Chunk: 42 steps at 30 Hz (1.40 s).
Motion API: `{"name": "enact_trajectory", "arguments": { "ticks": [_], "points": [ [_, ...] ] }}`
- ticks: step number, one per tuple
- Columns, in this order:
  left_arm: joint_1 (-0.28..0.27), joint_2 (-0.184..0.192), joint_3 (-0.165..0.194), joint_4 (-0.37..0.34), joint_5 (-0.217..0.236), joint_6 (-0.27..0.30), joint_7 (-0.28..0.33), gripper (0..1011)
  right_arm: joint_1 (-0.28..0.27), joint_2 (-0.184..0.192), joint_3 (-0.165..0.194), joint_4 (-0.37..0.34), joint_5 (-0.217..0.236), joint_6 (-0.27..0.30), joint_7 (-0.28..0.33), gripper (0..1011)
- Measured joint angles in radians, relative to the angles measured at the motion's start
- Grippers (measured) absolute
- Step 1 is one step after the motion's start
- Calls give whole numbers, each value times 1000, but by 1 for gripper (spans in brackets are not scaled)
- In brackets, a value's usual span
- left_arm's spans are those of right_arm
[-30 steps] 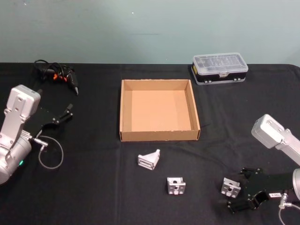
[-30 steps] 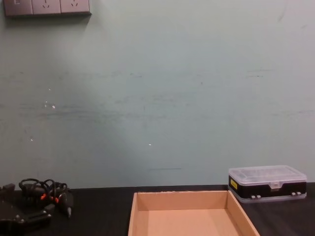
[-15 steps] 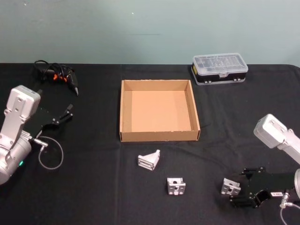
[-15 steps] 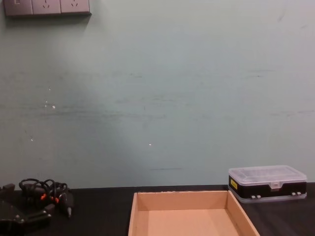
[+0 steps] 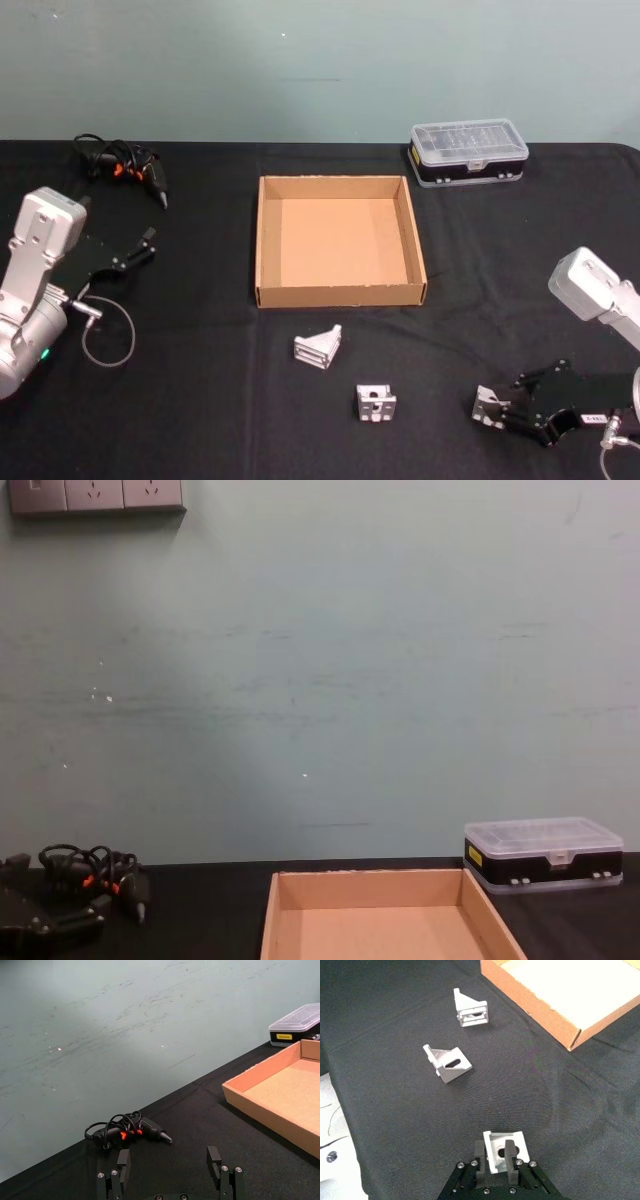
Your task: Use one hand to pick up the angle iron from the table and place it into the box.
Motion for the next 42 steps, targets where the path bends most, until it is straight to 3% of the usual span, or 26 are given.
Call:
{"name": "enact_trajectory", "arguments": {
  "ticks": [6,10,16,27,34,37,42],
  "points": [
    [0,0,0,0,0,0,0,1000,-5,-3,4,5,0,-13,7,114],
    [0,0,0,0,0,0,0,1000,-8,-3,7,5,0,-17,8,58],
    [0,0,0,0,0,0,0,1000,-20,-1,25,-5,3,-34,2,58],
    [0,0,0,0,0,0,0,1000,-66,-3,121,-74,23,-98,-81,58],
    [0,0,0,0,0,0,0,1000,-6,-62,137,-88,-4,-114,-102,57],
    [0,0,0,0,0,0,0,1000,43,-104,121,-71,-24,-113,-102,57],
    [0,0,0,0,0,0,0,1000,149,-196,64,-4,-67,-101,-90,57]
  ]
}}
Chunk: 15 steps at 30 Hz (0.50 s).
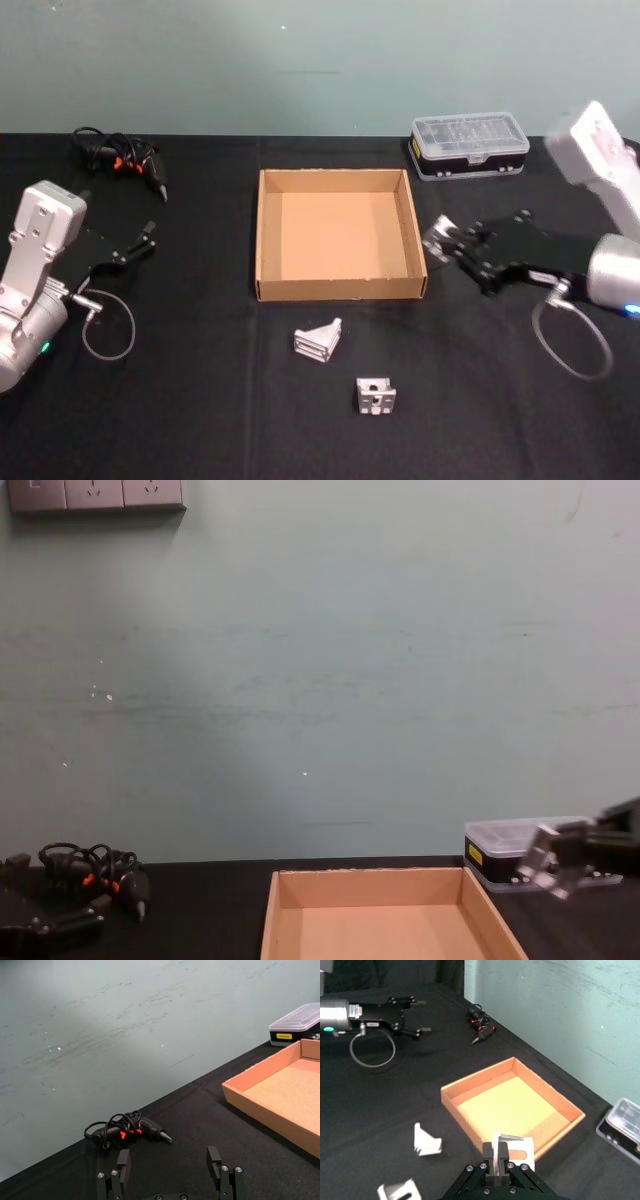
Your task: Use one hand to pick up the angle iron from the table and place it into the box.
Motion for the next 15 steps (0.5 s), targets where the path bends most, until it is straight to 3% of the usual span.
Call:
{"name": "enact_trajectory", "arguments": {
  "ticks": [8,15],
  "points": [
    [0,0,0,0,0,0,0,1000,133,-130,-81,151,-56,14,19,58],
    [0,0,0,0,0,0,0,1000,199,-203,-120,268,-82,19,31,58]
  ]
}}
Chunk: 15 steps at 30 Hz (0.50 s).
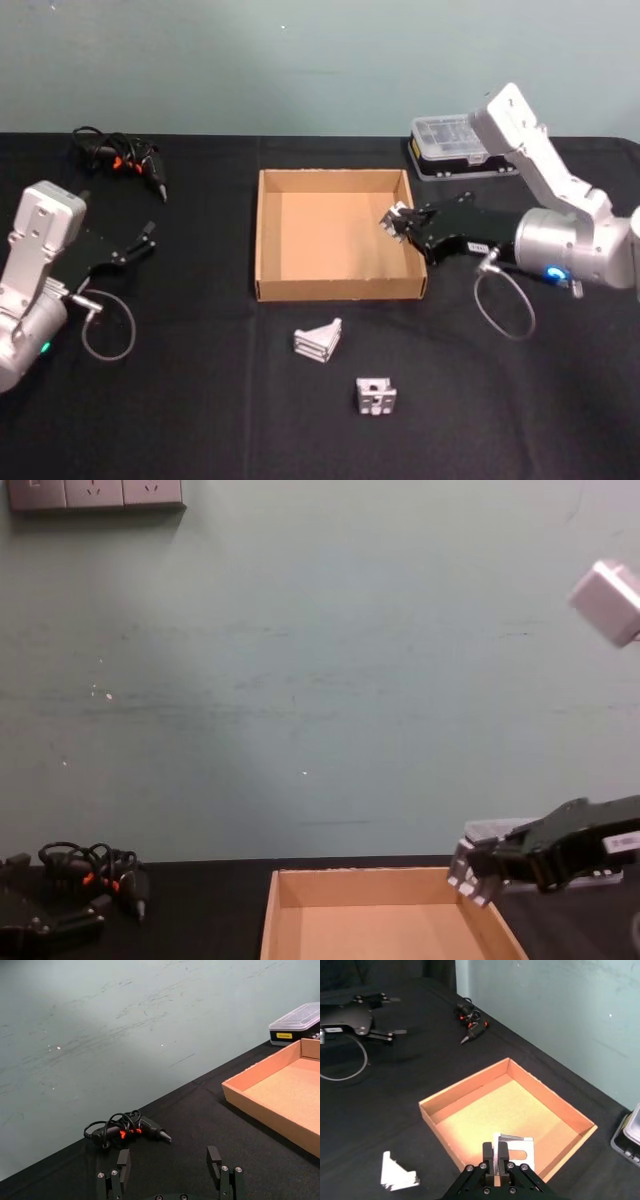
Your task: Use one hand to pick up the angle iron from the table and place it into the box.
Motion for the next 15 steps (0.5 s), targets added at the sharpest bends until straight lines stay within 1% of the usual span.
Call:
{"name": "enact_trajectory", "arguments": {
  "ticks": [1,3,6,7,9,15],
  "points": [
    [0,0,0,0,0,0,0,1000,13,-18,-7,29,-4,1,0,58],
    [0,0,0,0,0,0,0,1000,25,-35,-12,57,-8,1,0,57],
    [0,0,0,0,0,0,0,1000,52,-73,-25,119,-20,-1,2,58],
    [0,0,0,0,0,0,0,1000,52,-73,-25,119,-20,-1,2,58],
    [0,0,0,0,0,0,0,1000,72,-97,-39,162,-31,-4,10,58],
    [0,0,0,0,0,0,0,1000,106,-137,-63,234,-58,-5,21,57]
  ]
}}
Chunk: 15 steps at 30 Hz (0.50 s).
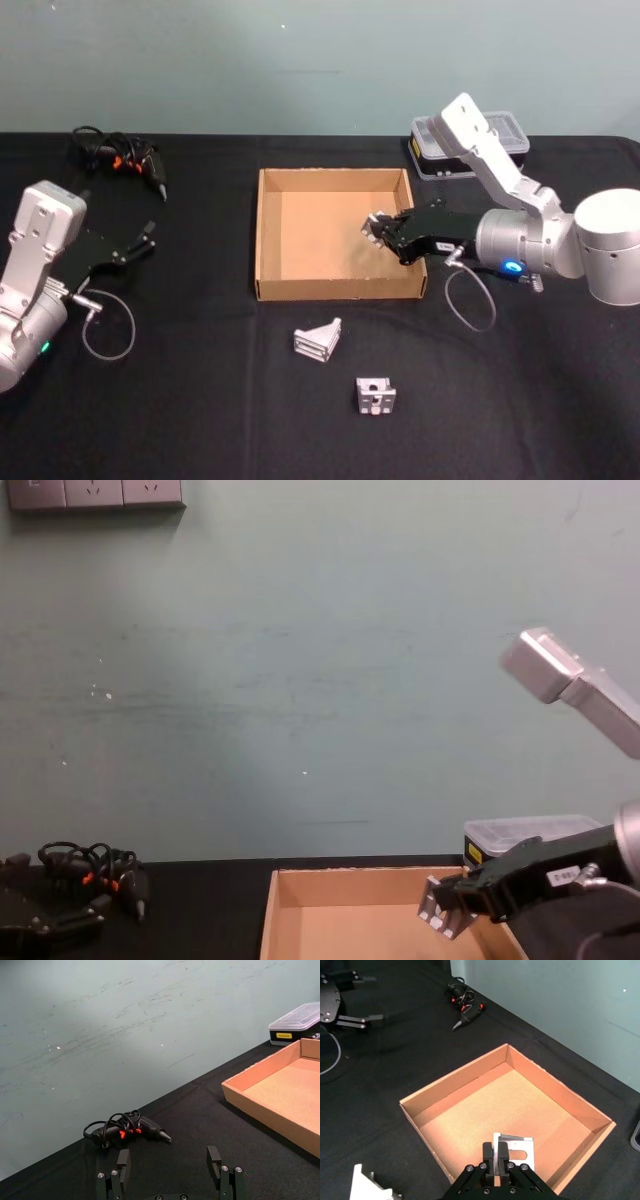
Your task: Use one hand to pick up the angle iron from the table and place it into the box.
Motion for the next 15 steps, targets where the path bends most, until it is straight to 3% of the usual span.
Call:
{"name": "enact_trajectory", "arguments": {
  "ticks": [15],
  "points": [
    [0,0,0,0,0,0,0,1000,40,-57,-12,112,-43,6,6,58]
  ]
}}
